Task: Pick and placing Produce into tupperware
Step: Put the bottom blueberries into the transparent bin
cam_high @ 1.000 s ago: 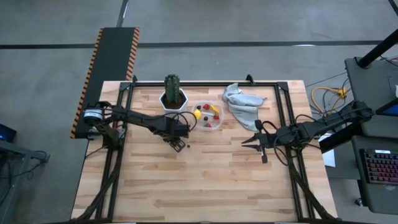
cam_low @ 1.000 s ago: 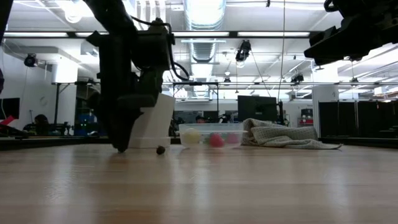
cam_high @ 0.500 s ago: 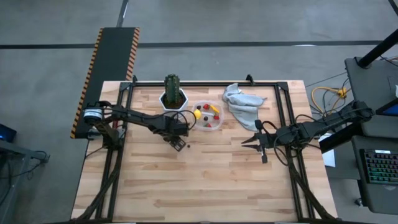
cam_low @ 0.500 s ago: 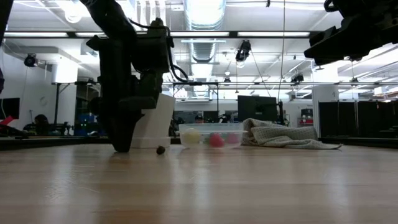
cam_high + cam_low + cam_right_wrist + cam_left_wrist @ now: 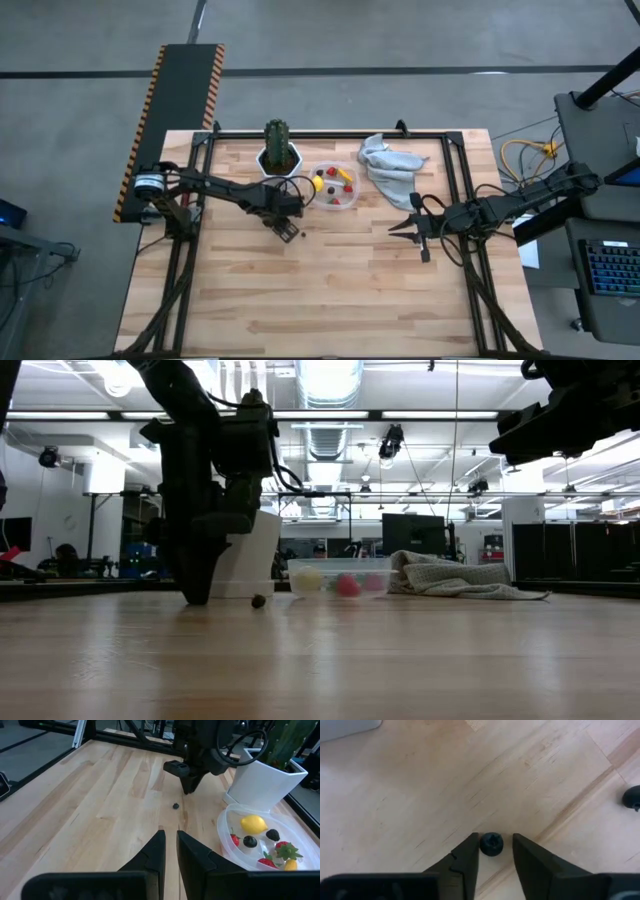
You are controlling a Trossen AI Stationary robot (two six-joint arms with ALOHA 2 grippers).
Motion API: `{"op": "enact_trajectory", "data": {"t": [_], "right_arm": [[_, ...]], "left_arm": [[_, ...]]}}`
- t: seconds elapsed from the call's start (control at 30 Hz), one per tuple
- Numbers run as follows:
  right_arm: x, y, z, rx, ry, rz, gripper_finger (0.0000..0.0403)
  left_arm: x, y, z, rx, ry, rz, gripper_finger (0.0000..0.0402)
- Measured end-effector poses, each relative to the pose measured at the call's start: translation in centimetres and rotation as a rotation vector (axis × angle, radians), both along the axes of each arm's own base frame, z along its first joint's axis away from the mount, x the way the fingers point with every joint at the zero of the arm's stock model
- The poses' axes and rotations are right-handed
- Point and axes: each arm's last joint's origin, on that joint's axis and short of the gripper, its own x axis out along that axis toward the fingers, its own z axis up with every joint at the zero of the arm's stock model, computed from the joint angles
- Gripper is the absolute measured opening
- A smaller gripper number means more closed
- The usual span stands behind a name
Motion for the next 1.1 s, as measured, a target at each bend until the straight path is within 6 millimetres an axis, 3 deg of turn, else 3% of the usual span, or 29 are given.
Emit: {"op": "enact_trajectory", "data": {"t": [0.27,1.1], "right_arm": [[0.00,0.00,-0.01,0.000,0.001,0.000,0.0038],[0.00,0.00,0.01,0.001,-0.001,0.000,0.0038]], "left_arm": [[-0.07,0.15,-0.03,-0.009,-0.002,0.005,0.0019],[0.91,0.25,0.90,-0.007,-0.037,-0.048,0.0017]]}}
